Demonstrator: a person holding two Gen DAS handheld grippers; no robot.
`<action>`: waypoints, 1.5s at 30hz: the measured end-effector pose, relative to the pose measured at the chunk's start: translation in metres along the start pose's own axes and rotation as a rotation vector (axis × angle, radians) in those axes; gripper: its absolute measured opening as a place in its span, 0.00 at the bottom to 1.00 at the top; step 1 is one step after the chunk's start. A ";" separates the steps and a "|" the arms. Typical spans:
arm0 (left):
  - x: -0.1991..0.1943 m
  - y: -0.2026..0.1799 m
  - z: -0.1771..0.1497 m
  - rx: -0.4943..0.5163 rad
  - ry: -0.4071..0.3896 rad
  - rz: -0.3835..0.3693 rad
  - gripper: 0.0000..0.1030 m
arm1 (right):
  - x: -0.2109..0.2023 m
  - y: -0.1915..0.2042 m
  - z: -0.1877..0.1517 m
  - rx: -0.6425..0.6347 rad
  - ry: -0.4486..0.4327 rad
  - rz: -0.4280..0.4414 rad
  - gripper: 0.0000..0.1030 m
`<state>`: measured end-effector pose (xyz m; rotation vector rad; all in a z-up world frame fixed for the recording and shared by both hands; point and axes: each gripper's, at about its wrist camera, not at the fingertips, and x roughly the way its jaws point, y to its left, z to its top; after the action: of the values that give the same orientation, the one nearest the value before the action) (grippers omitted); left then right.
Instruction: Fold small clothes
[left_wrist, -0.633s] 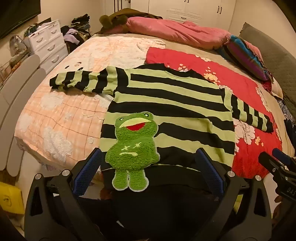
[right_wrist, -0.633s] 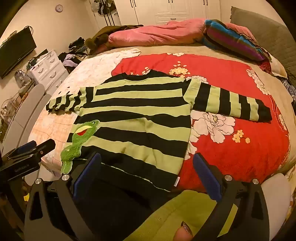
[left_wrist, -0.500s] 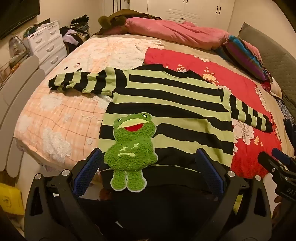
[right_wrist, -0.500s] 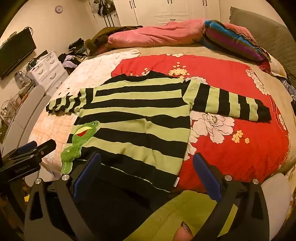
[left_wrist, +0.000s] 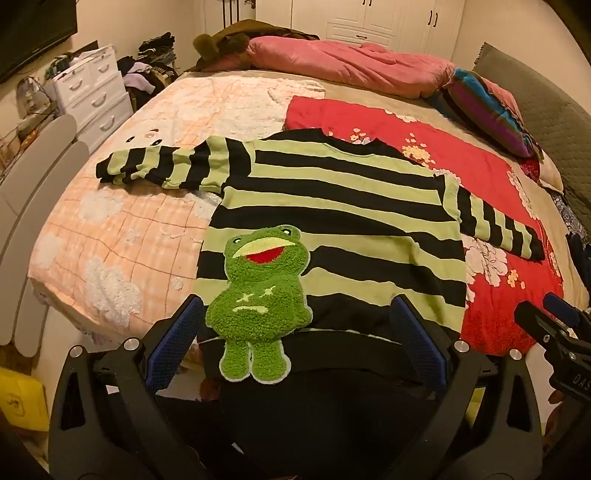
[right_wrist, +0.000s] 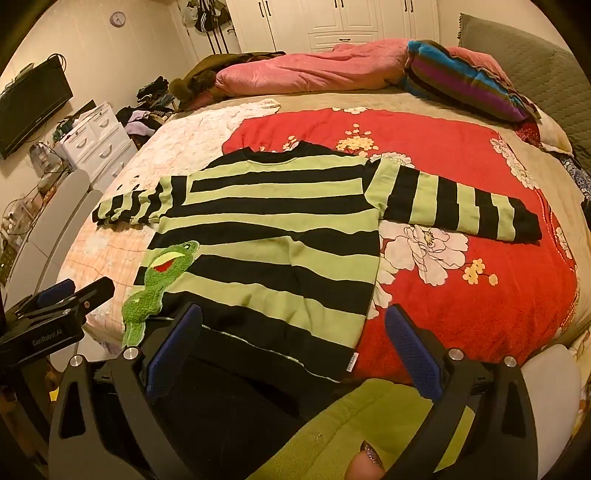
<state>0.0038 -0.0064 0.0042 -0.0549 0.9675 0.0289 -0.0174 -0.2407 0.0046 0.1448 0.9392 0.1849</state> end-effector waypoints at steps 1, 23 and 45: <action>0.000 -0.001 0.001 0.001 0.000 0.000 0.92 | 0.000 0.000 0.000 0.000 0.001 0.000 0.96; 0.002 -0.004 0.002 -0.001 0.002 -0.004 0.92 | 0.001 -0.001 0.000 0.000 0.010 -0.001 0.96; 0.002 0.001 -0.003 -0.001 -0.004 -0.002 0.92 | 0.005 -0.007 -0.002 0.005 0.013 -0.005 0.96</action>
<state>0.0022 -0.0057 0.0011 -0.0568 0.9637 0.0279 -0.0159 -0.2461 -0.0022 0.1462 0.9529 0.1784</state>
